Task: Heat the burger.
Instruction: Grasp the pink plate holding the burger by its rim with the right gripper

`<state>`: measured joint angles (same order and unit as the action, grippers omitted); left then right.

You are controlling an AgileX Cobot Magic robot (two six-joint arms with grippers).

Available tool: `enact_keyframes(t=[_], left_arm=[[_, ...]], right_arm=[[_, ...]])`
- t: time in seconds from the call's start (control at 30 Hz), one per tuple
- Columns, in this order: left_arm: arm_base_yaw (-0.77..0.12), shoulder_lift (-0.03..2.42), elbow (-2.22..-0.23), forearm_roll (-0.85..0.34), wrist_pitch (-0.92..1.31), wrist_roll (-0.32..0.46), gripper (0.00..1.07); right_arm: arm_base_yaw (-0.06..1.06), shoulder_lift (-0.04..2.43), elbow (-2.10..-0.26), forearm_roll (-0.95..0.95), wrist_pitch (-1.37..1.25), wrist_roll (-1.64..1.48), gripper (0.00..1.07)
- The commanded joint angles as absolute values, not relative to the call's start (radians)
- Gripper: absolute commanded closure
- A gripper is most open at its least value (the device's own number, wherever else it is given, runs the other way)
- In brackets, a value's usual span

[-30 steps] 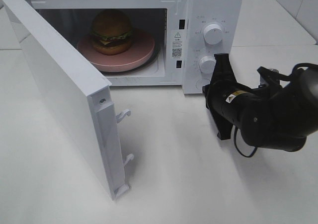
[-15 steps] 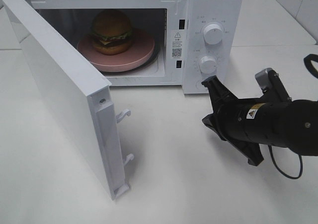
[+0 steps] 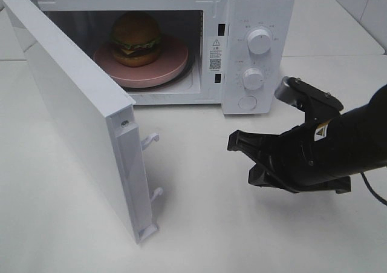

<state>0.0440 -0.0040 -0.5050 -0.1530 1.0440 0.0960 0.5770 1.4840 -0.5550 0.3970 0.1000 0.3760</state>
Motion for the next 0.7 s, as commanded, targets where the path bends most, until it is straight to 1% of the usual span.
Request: enact_keyframes(t=[0.03,0.07,0.1,0.17,0.2,0.27,0.37,0.43,0.67,0.7], left_arm=[[0.048,-0.025,-0.502,-0.158,1.037,0.092,0.07],[0.048,-0.025,-0.502,-0.158,1.037,0.092,0.07],[0.048,-0.025,-0.502,-0.158,1.037,0.092,0.07],[0.048,-0.025,-0.502,-0.158,1.037,0.092,0.07],[0.048,-0.025,-0.502,-0.158,1.037,0.092,0.07],[0.048,-0.025,-0.502,-0.158,1.037,0.092,0.07],[0.048,-0.025,-0.502,-0.158,1.037,0.092,0.07],[0.048,-0.025,-0.502,-0.158,1.037,0.092,0.07],[0.048,-0.025,-0.502,-0.158,1.037,0.092,0.07],[0.048,-0.025,-0.502,-0.158,1.037,0.092,0.07]], right_arm=[[0.573,1.469,-0.594,0.385,0.222,0.255,1.03],[0.573,1.466,-0.624,0.385,0.299,0.172,1.02],[0.573,1.466,-0.624,0.385,0.299,0.172,1.02],[0.573,1.466,-0.669,0.385,0.414,0.062,1.02],[0.573,1.466,-0.669,0.385,0.414,0.062,1.02],[0.573,1.466,-0.709,0.382,0.509,-0.056,1.01],[0.573,1.466,-0.733,0.368,0.559,-0.145,1.0],[0.573,1.466,-0.769,0.337,0.622,-0.271,1.0],[0.573,1.466,-0.842,0.231,0.748,-0.489,0.99],[0.573,1.466,-0.867,0.195,0.779,-0.565,0.99]])
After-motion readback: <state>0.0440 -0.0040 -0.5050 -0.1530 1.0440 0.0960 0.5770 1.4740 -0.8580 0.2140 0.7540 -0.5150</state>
